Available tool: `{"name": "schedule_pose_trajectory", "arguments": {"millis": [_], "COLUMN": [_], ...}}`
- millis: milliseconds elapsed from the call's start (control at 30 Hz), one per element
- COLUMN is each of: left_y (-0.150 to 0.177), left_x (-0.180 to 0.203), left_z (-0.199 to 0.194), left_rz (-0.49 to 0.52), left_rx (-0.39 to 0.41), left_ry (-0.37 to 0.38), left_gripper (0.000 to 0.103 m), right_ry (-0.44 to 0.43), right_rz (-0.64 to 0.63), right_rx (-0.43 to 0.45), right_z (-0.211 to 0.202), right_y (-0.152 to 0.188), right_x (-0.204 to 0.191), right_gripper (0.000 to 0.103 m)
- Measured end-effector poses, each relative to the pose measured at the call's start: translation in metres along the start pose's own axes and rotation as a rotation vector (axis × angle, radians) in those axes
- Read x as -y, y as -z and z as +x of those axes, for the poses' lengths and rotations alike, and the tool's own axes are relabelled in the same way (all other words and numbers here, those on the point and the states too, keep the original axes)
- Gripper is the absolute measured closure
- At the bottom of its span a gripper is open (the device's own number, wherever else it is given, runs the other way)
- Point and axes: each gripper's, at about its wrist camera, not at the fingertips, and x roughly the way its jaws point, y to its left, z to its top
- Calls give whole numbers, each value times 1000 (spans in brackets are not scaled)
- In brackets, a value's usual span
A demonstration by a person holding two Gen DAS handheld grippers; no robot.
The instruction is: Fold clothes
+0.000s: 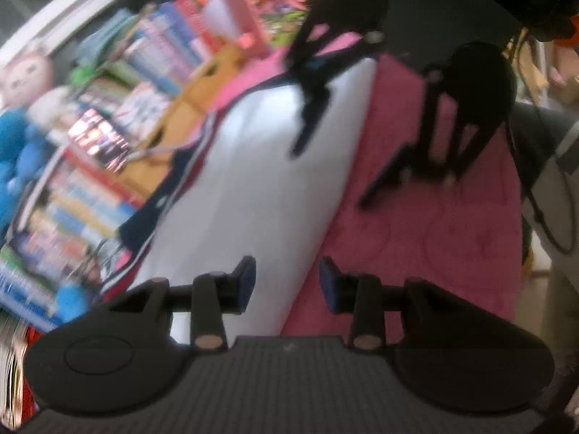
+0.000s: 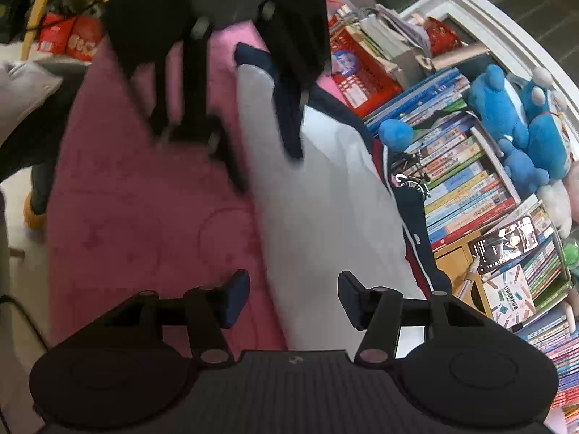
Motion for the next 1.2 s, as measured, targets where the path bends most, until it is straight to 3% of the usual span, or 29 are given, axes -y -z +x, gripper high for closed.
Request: {"name": "schedule_pose_trajectory", "arguments": {"millis": [167, 233, 300, 367, 400, 467, 533, 600, 667, 700, 733, 800, 833, 900, 1000, 1200], "left_y": [-5, -5, -6, -6, -6, -5, -5, -8, -8, -7, -6, -2, 0, 7, 20, 66], "left_x": [-4, -4, -4, -7, -10, -17, -24, -27, -26, -24, -23, -22, -25, -33, -44, -68], "left_z": [16, 18, 19, 21, 21, 21, 17, 12, 17, 21, 26, 32, 34, 34, 28, 8], "left_rz": [20, 29, 37, 13, -7, -44, -75, -67, -46, -27, -9, 8, -13, -65, -118, -252], "left_rx": [3, 9, 15, 15, 14, 20, 34, 40, 18, 0, -17, -30, -48, -78, -121, -205], "left_ry": [-7, -16, -29, -42, -40, -30, -12, -14, -18, -28, -37, -58, -54, -27, -3, -13], "left_gripper": [54, 49, 48, 61, 73, 74, 75, 75, 70, 66, 64, 70, 86, 91, 93, 92], "right_ry": [0, -5, -12, -21, -29, -22, -7, 23, 56, 71, 81, 90, 93, 83, 85, 138], "right_rz": [21, 66, 130, 186, 190, 164, 101, 25, -28, -34, -22, 2, -6, -18, -54, 16], "right_rx": [2, 10, 22, 32, 32, 32, 22, 12, 4, -1, -6, 0, 1, -5, -63, -220], "right_z": [17, 18, 15, 12, 11, 9, 11, 19, 30, 37, 41, 44, 42, 41, 41, 34], "right_y": [-6, -7, -9, -10, -9, -9, -9, -12, -18, -21, -24, -28, -28, -24, -5, 53], "right_x": [4, 11, 23, 33, 35, 31, 22, 11, 4, 4, 6, 9, 10, 10, 7, 20], "right_gripper": [62, 76, 76, 76, 73, 70, 52, 49, 57, 83, 88, 93, 94, 96, 96, 97]}}
